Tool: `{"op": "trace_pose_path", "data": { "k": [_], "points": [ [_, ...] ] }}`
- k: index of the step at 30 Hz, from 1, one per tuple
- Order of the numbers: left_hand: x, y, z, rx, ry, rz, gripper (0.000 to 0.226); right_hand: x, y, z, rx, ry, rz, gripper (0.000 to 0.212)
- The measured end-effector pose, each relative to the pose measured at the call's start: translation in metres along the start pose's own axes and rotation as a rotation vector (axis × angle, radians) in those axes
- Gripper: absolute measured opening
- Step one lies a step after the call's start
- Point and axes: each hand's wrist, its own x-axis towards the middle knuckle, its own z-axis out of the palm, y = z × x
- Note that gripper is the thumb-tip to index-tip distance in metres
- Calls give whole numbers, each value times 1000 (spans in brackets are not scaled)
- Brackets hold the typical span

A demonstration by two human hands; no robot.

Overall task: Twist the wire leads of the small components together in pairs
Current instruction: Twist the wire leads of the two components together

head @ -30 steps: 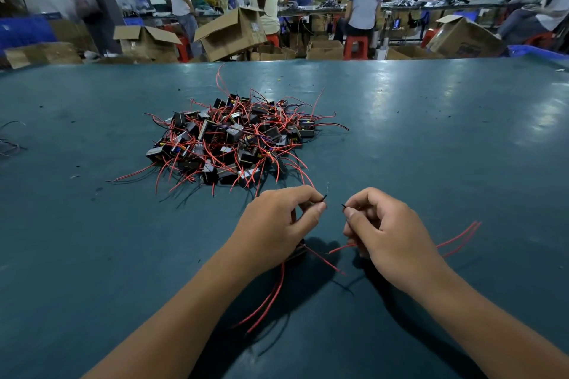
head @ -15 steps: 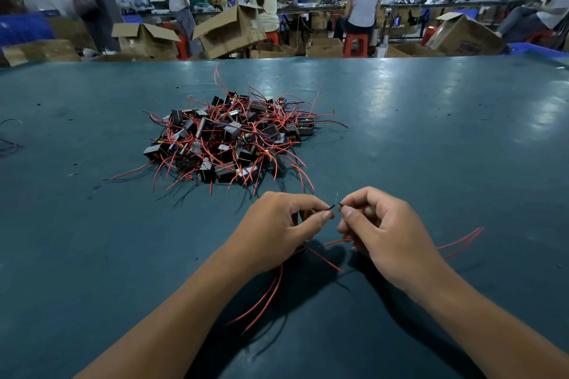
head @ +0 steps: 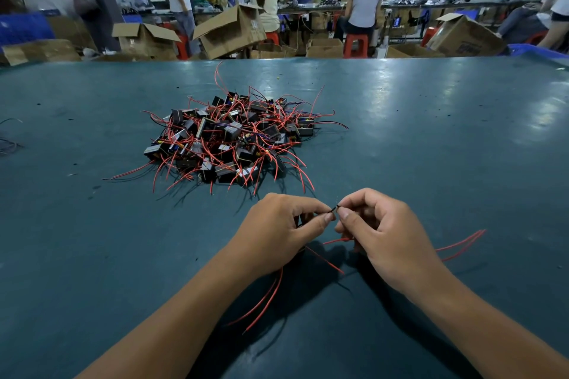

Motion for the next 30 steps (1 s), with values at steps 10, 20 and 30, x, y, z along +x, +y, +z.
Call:
{"op": "trace_pose_path", "data": {
  "k": [10,20,30],
  "points": [
    [0,-2,2,-11,-12,11,22,1,1,1,15,24,-38,12],
    [1,-2,2,60,-18,35,23,0,-1,5,-47,52,-54,16],
    [0,2,-5,-8,96,90,10,-3,-1,2,-126,49,-101,15]
  ]
}}
